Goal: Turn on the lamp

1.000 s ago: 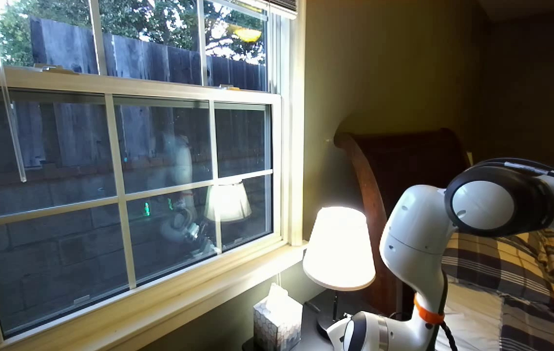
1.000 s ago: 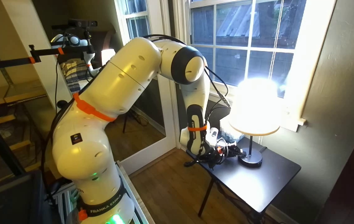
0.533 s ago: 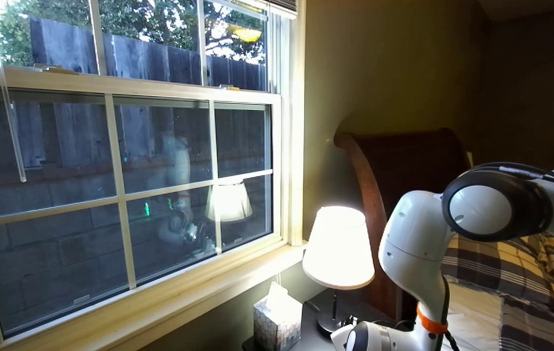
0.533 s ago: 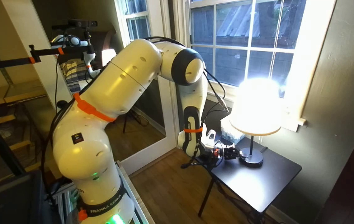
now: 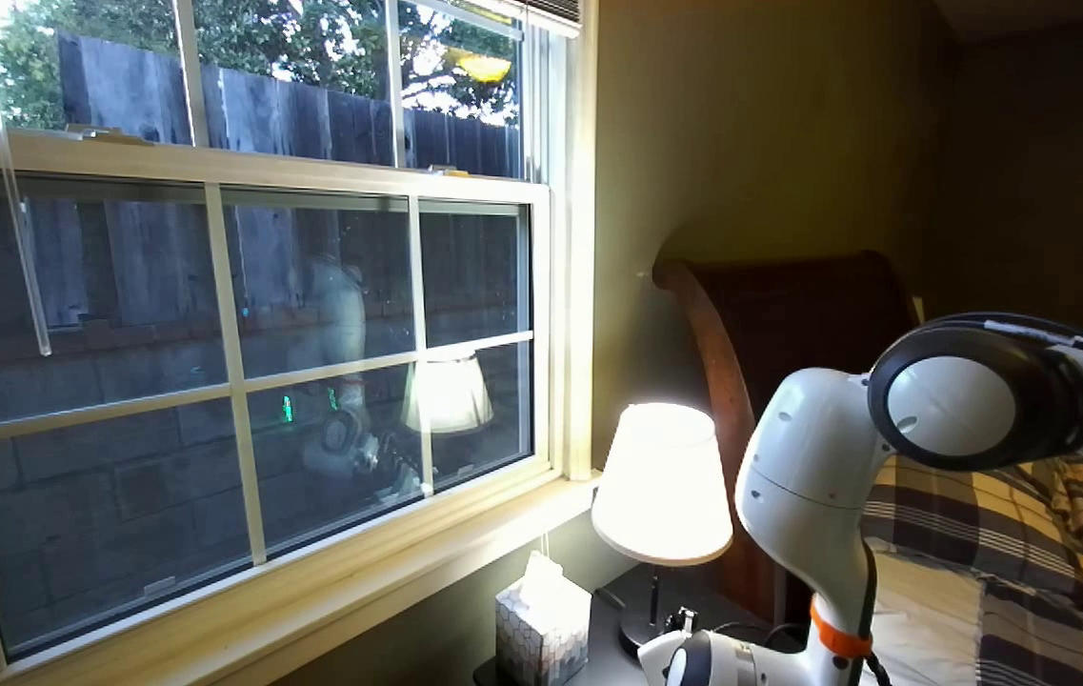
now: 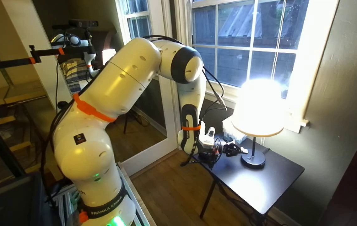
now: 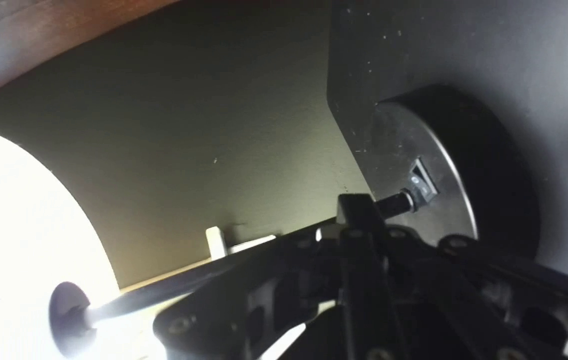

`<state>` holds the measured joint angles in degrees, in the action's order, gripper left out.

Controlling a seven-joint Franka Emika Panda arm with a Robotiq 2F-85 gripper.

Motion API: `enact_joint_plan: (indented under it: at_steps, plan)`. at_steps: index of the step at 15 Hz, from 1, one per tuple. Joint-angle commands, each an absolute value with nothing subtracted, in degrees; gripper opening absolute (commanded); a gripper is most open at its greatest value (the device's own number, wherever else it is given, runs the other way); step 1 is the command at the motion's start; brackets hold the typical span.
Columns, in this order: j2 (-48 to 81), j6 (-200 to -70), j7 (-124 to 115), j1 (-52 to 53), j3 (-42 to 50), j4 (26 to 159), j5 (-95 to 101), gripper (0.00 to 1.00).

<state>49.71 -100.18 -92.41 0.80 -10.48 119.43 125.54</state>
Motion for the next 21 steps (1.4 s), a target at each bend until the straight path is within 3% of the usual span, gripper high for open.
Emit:
enact_joint_plan:
  at_steps: [1,6,11,18,19,21]
  plan:
    - [45.78,-95.08,-88.43,3.08,-11.6,122.03,118.09,0.0]
    - [40.56,-96.1,-78.38,4.44,-14.9,122.31,106.64,0.0]
    - [31.25,-113.49,-73.88,2.59,-18.68,123.36,101.08,0.0]
    - [17.82,-141.68,-61.91,1.53,-17.3,124.77,83.42,0.0]
    - [15.88,-146.16,-60.37,1.16,-16.64,125.4,80.86,0.26]
    - [11.64,-156.04,-57.15,-3.21,-17.65,128.16,78.23,0.34]
